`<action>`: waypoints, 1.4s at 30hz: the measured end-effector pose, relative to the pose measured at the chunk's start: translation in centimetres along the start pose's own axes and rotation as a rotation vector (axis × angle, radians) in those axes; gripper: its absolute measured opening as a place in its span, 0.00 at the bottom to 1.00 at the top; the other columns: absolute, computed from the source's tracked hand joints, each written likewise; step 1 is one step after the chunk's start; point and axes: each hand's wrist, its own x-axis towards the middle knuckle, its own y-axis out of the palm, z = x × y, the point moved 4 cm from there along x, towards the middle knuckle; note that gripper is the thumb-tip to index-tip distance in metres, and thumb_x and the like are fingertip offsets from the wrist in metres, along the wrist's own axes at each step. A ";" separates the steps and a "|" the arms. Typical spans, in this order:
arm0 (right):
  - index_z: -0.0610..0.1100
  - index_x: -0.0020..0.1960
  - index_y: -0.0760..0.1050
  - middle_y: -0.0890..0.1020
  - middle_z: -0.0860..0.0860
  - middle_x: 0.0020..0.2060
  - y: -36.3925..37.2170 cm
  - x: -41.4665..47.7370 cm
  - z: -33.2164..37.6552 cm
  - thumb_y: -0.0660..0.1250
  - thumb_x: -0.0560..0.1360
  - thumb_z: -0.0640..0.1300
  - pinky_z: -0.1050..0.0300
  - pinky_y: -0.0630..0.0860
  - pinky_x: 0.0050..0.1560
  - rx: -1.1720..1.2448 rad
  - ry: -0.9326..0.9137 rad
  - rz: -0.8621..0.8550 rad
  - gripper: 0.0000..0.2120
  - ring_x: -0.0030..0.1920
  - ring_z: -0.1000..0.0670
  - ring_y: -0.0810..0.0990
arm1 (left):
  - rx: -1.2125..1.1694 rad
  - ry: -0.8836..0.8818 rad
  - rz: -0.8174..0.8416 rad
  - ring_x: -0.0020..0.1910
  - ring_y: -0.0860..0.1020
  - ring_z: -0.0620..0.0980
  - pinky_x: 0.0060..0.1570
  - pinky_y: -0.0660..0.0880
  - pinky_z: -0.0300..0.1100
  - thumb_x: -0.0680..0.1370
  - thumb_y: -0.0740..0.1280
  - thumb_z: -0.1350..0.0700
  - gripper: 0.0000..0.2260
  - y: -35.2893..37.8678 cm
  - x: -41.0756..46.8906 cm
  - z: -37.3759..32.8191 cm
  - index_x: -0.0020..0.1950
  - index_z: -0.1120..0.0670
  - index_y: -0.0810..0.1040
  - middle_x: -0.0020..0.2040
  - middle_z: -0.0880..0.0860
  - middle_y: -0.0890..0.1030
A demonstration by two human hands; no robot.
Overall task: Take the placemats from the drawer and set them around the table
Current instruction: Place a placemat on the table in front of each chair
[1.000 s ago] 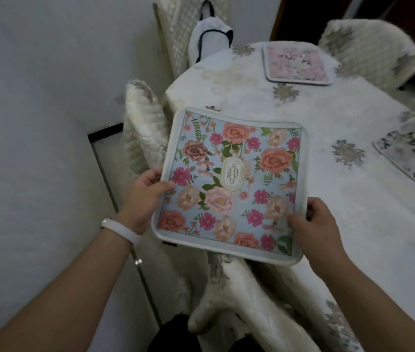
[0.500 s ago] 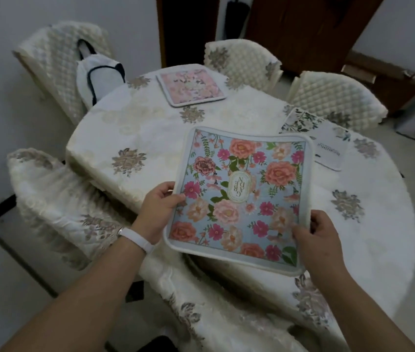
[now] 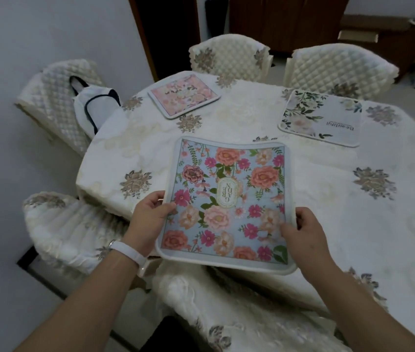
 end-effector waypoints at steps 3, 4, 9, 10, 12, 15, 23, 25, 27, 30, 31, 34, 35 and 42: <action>0.49 0.49 0.71 0.81 0.50 0.45 3.8 1.8 0.3 0.66 0.78 0.41 0.54 0.78 0.38 -0.020 0.018 -0.001 0.05 0.43 0.48 0.83 | 0.031 0.039 0.017 0.43 0.84 0.59 0.42 0.83 0.52 0.79 0.65 0.66 0.07 -2.5 3.2 -0.5 0.53 0.57 0.80 0.45 0.58 0.86; 0.49 0.49 0.71 0.81 0.50 0.45 5.7 2.4 0.6 0.66 0.78 0.41 0.54 0.78 0.38 -0.031 0.026 0.001 0.04 0.43 0.48 0.83 | 0.046 0.048 0.024 0.43 0.84 0.58 0.41 0.83 0.51 0.79 0.65 0.66 0.08 -3.8 4.5 -0.7 0.52 0.56 0.80 0.44 0.56 0.86; 0.49 0.50 0.72 0.82 0.51 0.45 17.5 4.7 1.7 0.65 0.77 0.41 0.55 0.78 0.38 -0.082 0.075 0.056 0.05 0.43 0.50 0.82 | 0.113 0.085 0.046 0.42 0.85 0.53 0.39 0.81 0.46 0.79 0.65 0.66 0.08 -12.6 12.5 -2.6 0.49 0.54 0.80 0.42 0.53 0.86; 0.50 0.51 0.72 0.82 0.52 0.45 20.0 5.1 1.8 0.66 0.77 0.41 0.54 0.79 0.40 -0.093 0.093 0.068 0.06 0.44 0.51 0.82 | 0.122 0.091 0.044 0.42 0.84 0.54 0.40 0.81 0.47 0.78 0.66 0.66 0.08 -14.3 14.4 -2.8 0.49 0.54 0.80 0.43 0.53 0.86; 0.49 0.54 0.73 0.82 0.53 0.47 24.2 5.9 1.8 0.66 0.76 0.41 0.53 0.79 0.42 -0.107 0.140 0.064 0.08 0.46 0.51 0.82 | 0.145 0.090 0.059 0.43 0.84 0.54 0.42 0.82 0.49 0.78 0.67 0.65 0.07 -17.2 17.9 -2.8 0.50 0.54 0.80 0.44 0.54 0.86; 0.48 0.55 0.73 0.82 0.52 0.47 28.6 7.0 1.8 0.67 0.76 0.41 0.53 0.79 0.42 -0.106 0.195 0.019 0.08 0.46 0.50 0.82 | 0.185 0.064 0.120 0.44 0.84 0.56 0.43 0.81 0.50 0.78 0.67 0.64 0.07 -19.7 22.8 -2.5 0.49 0.54 0.81 0.45 0.55 0.86; 0.47 0.56 0.72 0.80 0.53 0.46 34.1 10.6 2.2 0.65 0.77 0.41 0.51 0.78 0.46 -0.263 0.262 -0.090 0.09 0.45 0.50 0.80 | 0.215 -0.028 0.222 0.39 0.84 0.50 0.36 0.81 0.42 0.78 0.66 0.65 0.08 -20.7 32.0 -0.9 0.48 0.53 0.82 0.40 0.51 0.85; 0.46 0.55 0.71 0.79 0.52 0.45 34.6 11.5 2.4 0.64 0.77 0.42 0.51 0.79 0.45 -0.341 0.263 -0.105 0.07 0.45 0.50 0.79 | 0.224 -0.052 0.246 0.40 0.84 0.52 0.38 0.82 0.45 0.78 0.67 0.64 0.08 -20.5 33.6 -0.2 0.49 0.53 0.82 0.41 0.51 0.85; 0.46 0.54 0.70 0.78 0.51 0.45 35.0 12.1 2.5 0.62 0.78 0.42 0.51 0.78 0.43 -0.396 0.266 -0.115 0.06 0.43 0.51 0.78 | 0.241 -0.077 0.279 0.42 0.85 0.54 0.43 0.82 0.50 0.78 0.67 0.63 0.07 -20.3 34.8 0.4 0.51 0.53 0.82 0.43 0.54 0.86; 0.45 0.54 0.69 0.78 0.51 0.45 35.7 12.7 2.0 0.61 0.78 0.41 0.54 0.75 0.39 -0.431 0.312 -0.099 0.06 0.43 0.50 0.78 | 0.260 -0.135 0.289 0.43 0.85 0.56 0.45 0.82 0.54 0.79 0.67 0.61 0.07 -20.6 36.1 1.4 0.52 0.52 0.82 0.45 0.55 0.86; 0.45 0.54 0.69 0.78 0.51 0.45 35.9 12.8 1.8 0.61 0.78 0.42 0.56 0.74 0.38 -0.447 0.323 -0.089 0.06 0.43 0.50 0.78 | 0.255 -0.162 0.281 0.43 0.85 0.56 0.46 0.82 0.55 0.78 0.68 0.61 0.06 -20.8 36.5 1.8 0.52 0.52 0.82 0.46 0.55 0.86; 0.43 0.52 0.69 0.77 0.51 0.42 35.9 13.3 1.3 0.62 0.78 0.43 0.57 0.72 0.34 -0.506 0.320 -0.087 0.05 0.39 0.52 0.76 | 0.200 -0.229 0.238 0.45 0.85 0.56 0.46 0.82 0.54 0.77 0.70 0.59 0.05 -21.3 37.4 2.7 0.52 0.51 0.81 0.49 0.56 0.85; 0.43 0.52 0.69 0.77 0.52 0.41 35.8 13.3 1.3 0.62 0.78 0.43 0.56 0.73 0.35 -0.511 0.324 -0.089 0.05 0.39 0.52 0.76 | 0.199 -0.228 0.231 0.45 0.85 0.55 0.45 0.82 0.52 0.77 0.70 0.59 0.05 -21.3 37.5 2.9 0.53 0.52 0.80 0.49 0.56 0.85; 0.43 0.54 0.70 0.80 0.46 0.47 36.0 13.1 1.3 0.64 0.76 0.44 0.51 0.79 0.42 -0.476 0.354 -0.101 0.08 0.43 0.47 0.79 | 0.242 -0.151 0.187 0.46 0.84 0.53 0.44 0.81 0.51 0.78 0.68 0.56 0.05 -22.2 37.8 3.9 0.53 0.49 0.78 0.50 0.54 0.84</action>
